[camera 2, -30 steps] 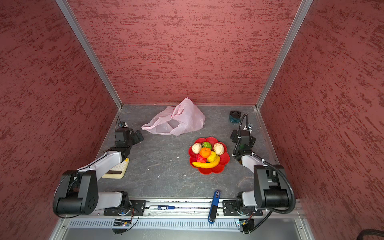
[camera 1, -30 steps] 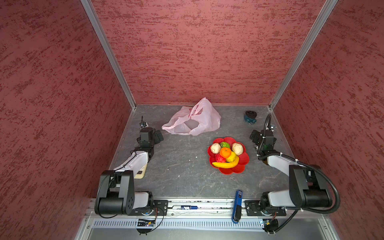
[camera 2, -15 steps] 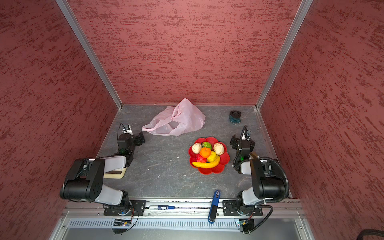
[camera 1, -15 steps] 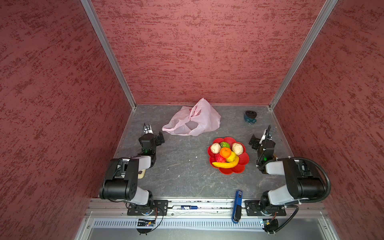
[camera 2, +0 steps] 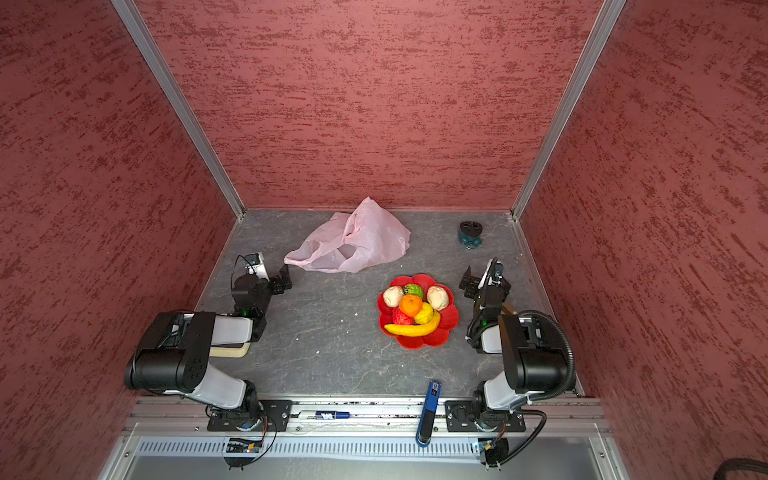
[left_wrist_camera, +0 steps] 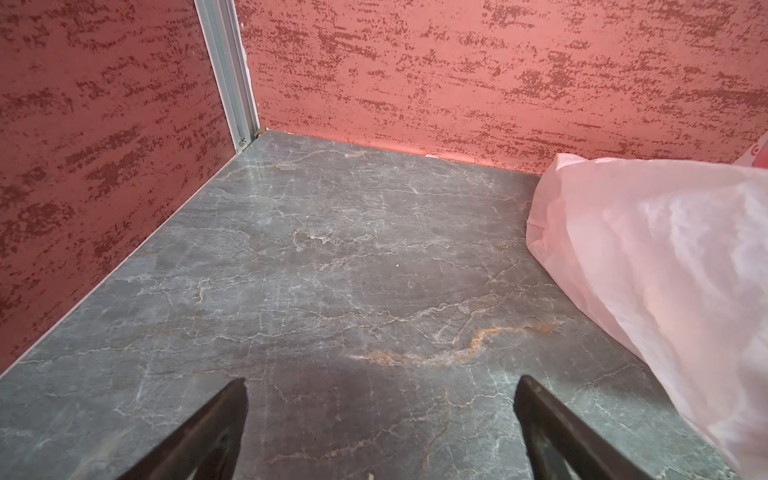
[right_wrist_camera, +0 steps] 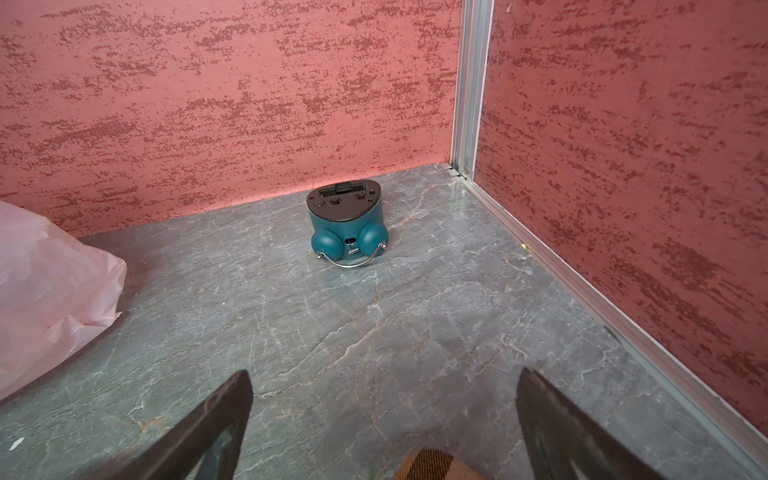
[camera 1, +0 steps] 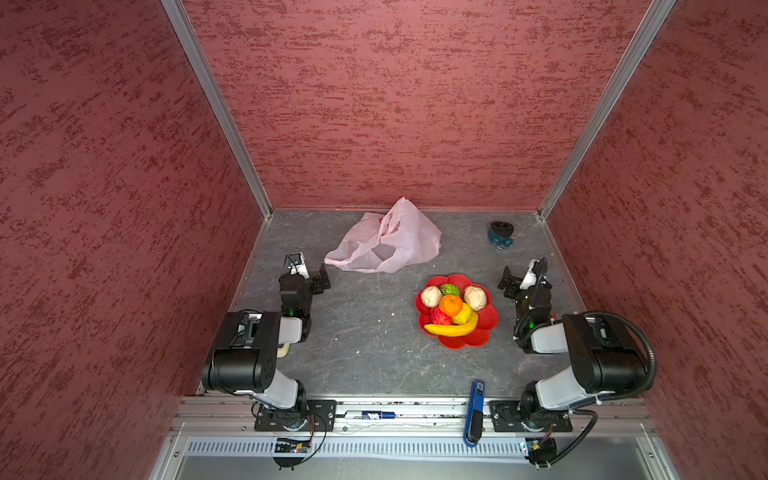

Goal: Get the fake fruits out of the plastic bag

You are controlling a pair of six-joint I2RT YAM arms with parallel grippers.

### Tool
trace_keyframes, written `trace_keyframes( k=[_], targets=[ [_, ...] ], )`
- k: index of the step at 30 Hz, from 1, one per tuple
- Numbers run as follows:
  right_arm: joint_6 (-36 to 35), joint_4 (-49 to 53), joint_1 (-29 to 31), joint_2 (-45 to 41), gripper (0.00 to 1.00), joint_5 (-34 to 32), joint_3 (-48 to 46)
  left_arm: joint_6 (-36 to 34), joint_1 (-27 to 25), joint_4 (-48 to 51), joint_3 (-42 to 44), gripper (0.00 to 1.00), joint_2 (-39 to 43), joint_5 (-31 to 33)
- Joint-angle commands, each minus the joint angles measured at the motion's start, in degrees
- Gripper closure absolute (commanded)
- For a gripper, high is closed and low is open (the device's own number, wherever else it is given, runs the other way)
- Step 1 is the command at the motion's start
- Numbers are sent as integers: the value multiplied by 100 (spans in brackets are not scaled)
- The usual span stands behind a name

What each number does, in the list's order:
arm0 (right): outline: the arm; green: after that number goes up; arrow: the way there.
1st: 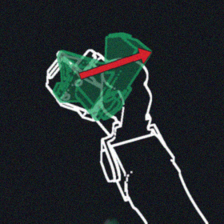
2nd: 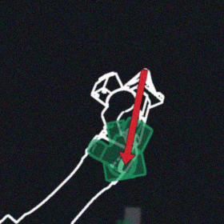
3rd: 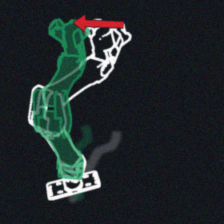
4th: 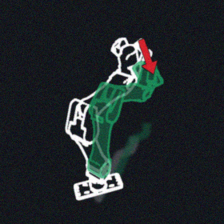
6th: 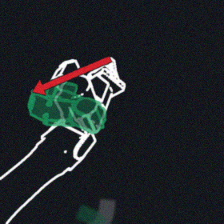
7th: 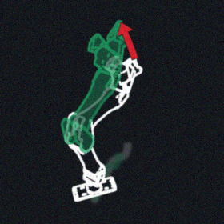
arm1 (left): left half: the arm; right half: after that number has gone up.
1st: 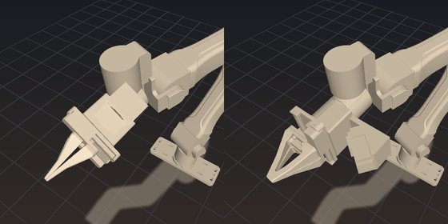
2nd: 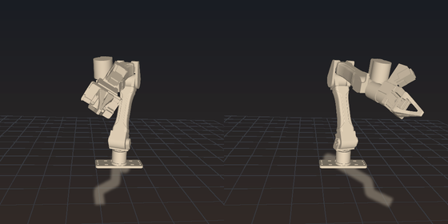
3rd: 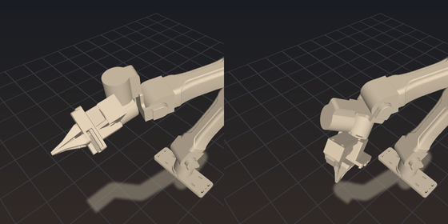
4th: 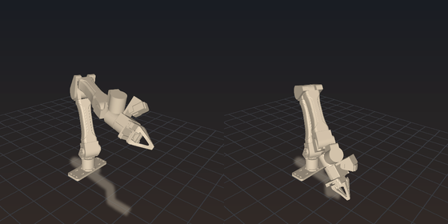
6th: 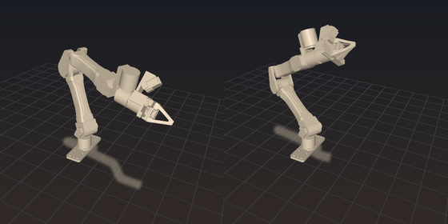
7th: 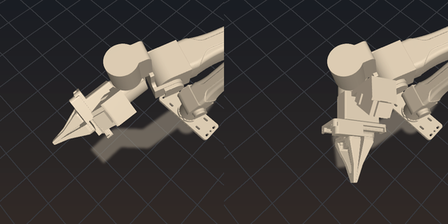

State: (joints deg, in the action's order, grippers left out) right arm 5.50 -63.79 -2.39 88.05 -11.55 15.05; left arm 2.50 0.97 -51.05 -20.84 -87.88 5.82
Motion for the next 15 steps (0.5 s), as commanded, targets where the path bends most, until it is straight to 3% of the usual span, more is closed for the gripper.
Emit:
trace_keyframes(
  k=[1, 15],
  targets=[
    [-141, -327, -33, 19, 1, 118, 28, -99, 10, -175, -3, 1, -5, -109],
    [-176, -235, -23, 54, 1, 167, 88, -103, 15, -195, 1, 1, -4, -116]
  ],
)
